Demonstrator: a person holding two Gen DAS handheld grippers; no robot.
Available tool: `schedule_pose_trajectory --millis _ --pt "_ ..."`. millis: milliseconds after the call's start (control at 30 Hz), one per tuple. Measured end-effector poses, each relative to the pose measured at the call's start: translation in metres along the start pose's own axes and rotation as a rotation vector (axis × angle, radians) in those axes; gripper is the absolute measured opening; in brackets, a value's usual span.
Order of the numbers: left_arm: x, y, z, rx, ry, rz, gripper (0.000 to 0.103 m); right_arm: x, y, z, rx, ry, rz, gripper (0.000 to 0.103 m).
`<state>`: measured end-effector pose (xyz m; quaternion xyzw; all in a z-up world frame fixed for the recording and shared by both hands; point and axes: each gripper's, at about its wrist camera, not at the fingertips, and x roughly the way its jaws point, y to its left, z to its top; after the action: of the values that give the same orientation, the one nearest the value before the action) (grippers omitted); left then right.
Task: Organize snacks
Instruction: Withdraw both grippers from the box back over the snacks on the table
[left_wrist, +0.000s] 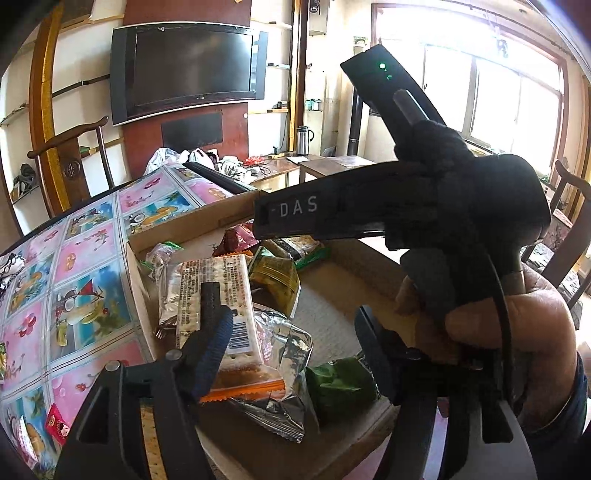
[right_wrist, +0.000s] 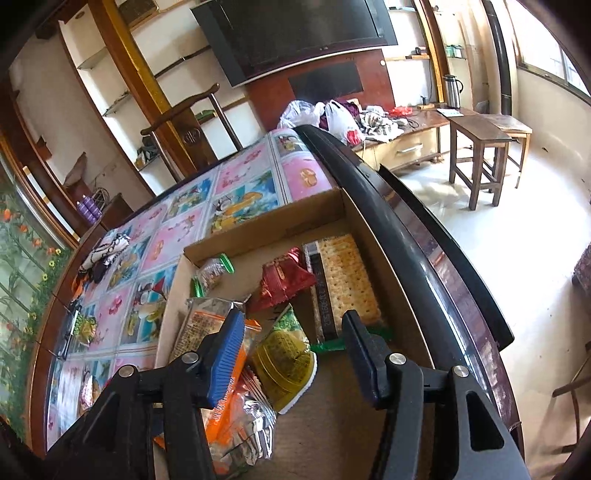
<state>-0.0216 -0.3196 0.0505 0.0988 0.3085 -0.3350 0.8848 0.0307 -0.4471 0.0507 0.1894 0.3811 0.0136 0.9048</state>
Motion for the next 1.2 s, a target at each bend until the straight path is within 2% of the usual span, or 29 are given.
schedule_pose_trajectory --millis 633,833,1067,1200 --pt "-0.012 0.007 0.004 -0.027 -0.027 0.007 0.069 0.001 -0.004 0.000 0.017 -0.019 -0.017 0.061" --pt "-0.024 0.013 0.008 -0.042 -0.054 0.025 0.071 -0.004 -0.004 0.001 0.021 -0.050 -0.031 0.061" --pt "-0.048 0.040 0.012 -0.097 -0.090 0.077 0.071 -0.018 0.002 0.002 0.002 -0.128 0.009 0.061" --pt "-0.063 0.075 0.007 -0.161 -0.080 0.110 0.073 -0.023 0.010 0.001 -0.029 -0.158 0.032 0.061"
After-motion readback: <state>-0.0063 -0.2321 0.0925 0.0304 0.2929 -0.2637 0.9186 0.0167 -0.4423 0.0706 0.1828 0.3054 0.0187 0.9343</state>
